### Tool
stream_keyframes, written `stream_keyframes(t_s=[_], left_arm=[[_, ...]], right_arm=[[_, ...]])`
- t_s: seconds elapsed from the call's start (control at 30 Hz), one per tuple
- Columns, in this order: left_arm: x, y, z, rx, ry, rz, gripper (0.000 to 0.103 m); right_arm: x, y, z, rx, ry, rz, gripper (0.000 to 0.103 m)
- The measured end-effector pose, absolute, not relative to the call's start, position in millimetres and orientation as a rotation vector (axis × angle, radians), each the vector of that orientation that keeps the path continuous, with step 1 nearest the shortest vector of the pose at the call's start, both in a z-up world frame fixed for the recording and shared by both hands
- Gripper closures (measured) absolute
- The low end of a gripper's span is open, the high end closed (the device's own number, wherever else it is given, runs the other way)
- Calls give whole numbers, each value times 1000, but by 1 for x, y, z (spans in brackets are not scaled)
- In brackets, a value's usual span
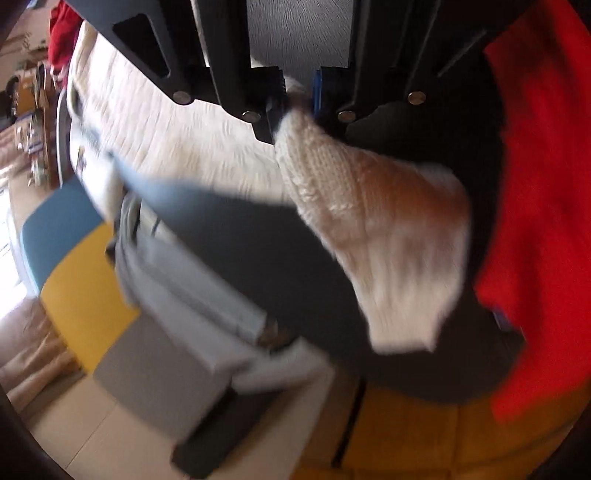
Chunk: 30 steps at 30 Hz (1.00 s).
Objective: Fold clothes
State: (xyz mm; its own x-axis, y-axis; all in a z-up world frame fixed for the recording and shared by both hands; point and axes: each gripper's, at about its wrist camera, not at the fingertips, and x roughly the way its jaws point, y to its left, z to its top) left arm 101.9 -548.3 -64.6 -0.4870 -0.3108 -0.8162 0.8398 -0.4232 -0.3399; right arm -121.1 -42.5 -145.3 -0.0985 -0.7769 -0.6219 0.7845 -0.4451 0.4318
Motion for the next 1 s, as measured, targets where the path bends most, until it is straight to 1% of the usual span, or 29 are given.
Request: stream_keyframes(t_s=[0.07,0.13,0.2,0.23,0.27,0.3,0.37,0.4,0.47,0.53,0.73,0.77,0.83,0.9,0.93,0.97,1.0], left_arm=[[99,-552,-49,862,870,-1982,94],[89,-549,-55,967,768,-1976,94],[80,-546,-62,1063,679,-1964,90],[89,-538,-67,1075,720,-1954,90],[100,-531,-71,1078,770,-1950,86],[116,-524,-69,1038,866,-1978,81],[145,-506,-66,953,1026,-2057,74],[157,-493,-65,948,1039,-2084,73],[180,-462,-69,977,1042,-2141,73],[199,-426,-77,1069,1006,-2194,73],[208,-345,-102,1338,745,-2257,73],[209,-335,-101,1328,735,-2281,73],[210,-324,-98,1315,794,-2314,73],[208,-314,-96,1303,791,-2323,73],[206,-306,-97,1319,715,-2300,74],[204,-299,-99,1334,640,-2276,77],[202,-291,-99,1349,575,-2254,84]], right_arm=[[-121,-42,-145,995,7,-1769,0],[-119,-44,-145,993,15,-1766,0],[-117,-46,-145,992,29,-1767,0],[-116,-47,-145,991,34,-1770,0],[-115,-47,-145,992,35,-1771,0],[-114,-47,-145,992,36,-1771,0],[-113,-48,-145,992,37,-1773,0],[-112,-48,-145,992,38,-1774,0],[-111,-48,-145,992,36,-1773,0],[-109,-48,-144,992,32,-1772,0],[-106,-48,-142,992,34,-1778,0],[-106,-48,-143,992,35,-1779,0],[-106,-47,-143,991,36,-1778,0],[-107,-47,-144,990,37,-1775,0],[-107,-47,-144,990,37,-1774,0],[-108,-47,-144,990,38,-1773,0],[-107,-47,-144,990,39,-1773,0]])
